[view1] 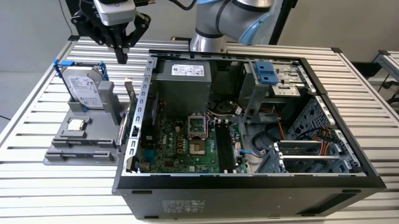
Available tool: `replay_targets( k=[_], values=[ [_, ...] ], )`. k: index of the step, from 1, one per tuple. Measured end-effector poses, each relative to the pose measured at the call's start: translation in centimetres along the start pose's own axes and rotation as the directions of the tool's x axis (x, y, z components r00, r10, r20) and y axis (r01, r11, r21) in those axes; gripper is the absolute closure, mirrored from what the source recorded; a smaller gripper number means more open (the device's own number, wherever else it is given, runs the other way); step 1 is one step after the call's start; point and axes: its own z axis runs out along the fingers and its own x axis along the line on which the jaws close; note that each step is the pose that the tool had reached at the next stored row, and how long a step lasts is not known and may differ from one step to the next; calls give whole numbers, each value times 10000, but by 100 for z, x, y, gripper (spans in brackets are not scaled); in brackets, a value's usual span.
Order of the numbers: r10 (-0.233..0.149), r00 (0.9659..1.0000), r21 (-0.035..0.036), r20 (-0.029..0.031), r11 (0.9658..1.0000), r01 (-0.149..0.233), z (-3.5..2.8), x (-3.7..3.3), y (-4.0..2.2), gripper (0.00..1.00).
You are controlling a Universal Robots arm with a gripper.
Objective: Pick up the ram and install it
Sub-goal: 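Reach for the ram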
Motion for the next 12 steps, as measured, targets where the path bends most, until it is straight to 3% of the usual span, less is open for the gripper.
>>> replay_targets(
  k=[5, 12],
  values=[
    [-1, 10000, 0, 0, 10000, 1, -3, 163, -11, 100],
    [-4, 10000, 1, -1, 10000, 4, -10, 450, -31, 100]
  ],
)
